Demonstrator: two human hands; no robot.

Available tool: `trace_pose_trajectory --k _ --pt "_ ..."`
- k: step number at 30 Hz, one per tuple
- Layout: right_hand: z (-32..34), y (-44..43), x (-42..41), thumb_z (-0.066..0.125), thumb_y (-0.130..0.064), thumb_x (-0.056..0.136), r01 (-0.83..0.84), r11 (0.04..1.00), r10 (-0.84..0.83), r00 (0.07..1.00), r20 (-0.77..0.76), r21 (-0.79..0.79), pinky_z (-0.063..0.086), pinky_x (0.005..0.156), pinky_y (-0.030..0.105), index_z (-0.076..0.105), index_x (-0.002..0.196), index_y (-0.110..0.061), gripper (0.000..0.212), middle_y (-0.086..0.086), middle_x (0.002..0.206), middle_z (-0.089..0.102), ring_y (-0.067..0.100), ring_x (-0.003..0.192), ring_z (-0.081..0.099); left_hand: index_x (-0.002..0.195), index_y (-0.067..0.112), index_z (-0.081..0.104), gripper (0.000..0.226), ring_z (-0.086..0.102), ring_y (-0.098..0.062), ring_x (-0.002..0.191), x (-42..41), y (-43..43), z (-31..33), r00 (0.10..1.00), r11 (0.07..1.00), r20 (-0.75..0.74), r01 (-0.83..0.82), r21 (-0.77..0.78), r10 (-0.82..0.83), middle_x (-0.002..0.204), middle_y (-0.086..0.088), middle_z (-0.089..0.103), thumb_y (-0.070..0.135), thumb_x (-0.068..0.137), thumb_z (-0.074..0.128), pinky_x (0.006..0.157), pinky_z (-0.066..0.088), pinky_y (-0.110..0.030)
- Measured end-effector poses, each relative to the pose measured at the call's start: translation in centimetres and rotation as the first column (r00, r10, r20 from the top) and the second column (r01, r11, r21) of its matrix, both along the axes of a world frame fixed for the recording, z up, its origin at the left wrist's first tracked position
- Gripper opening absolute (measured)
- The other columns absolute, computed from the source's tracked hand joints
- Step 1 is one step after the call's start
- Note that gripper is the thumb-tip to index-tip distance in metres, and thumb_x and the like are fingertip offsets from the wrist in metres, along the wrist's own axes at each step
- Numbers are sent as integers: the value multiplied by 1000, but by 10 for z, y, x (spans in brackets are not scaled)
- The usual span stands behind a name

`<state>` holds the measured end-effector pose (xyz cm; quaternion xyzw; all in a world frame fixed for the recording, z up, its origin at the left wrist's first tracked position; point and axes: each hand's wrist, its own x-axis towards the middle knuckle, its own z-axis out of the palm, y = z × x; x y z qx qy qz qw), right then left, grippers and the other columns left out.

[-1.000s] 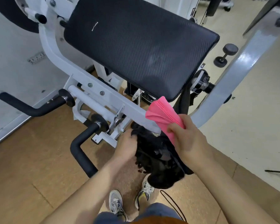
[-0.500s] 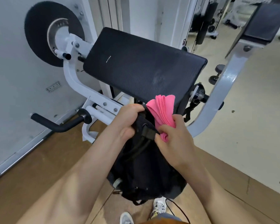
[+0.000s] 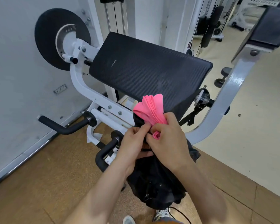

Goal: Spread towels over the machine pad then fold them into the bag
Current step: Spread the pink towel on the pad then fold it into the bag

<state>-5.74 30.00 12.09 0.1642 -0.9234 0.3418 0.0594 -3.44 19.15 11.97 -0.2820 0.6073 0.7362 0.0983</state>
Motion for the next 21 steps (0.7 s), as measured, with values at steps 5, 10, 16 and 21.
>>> trace_pose_trajectory --k 5,10,16,21 --pt "-2 11 1 72 -30 85 -53 996 62 989 135 -66 48 83 21 76 91 -21 12 -7 108 41 1 92 44 103 4 69 23 67 -23 78 -6 -5 -10 998 998 43 35 51 -38 91 -16 70 21 93 56 71 61 -47" --pt "0 20 -4 66 -15 91 -144 915 248 938 244 -376 39 87 4 74 107 -28 22 -8 112 50 -9 107 46 89 2 67 20 69 -24 72 -6 -7 -15 984 975 58 -174 140 167 79 -15 71 2 92 47 76 56 -46" --pt "2 64 -19 71 -6 83 -86 908 235 915 329 -409 52 76 23 36 132 -41 70 -15 103 66 3 90 64 102 6 70 21 71 -27 94 -10 -23 -1 970 948 -10 -234 214 242 99 -14 75 21 97 57 89 55 -41" --pt "20 96 -38 66 14 73 -21 954 133 925 355 -301 55 82 33 70 105 -33 56 -9 97 72 12 92 67 103 5 70 27 69 -26 97 -16 -22 14 977 960 -52 -190 206 205 102 -15 74 27 97 57 92 54 -41"
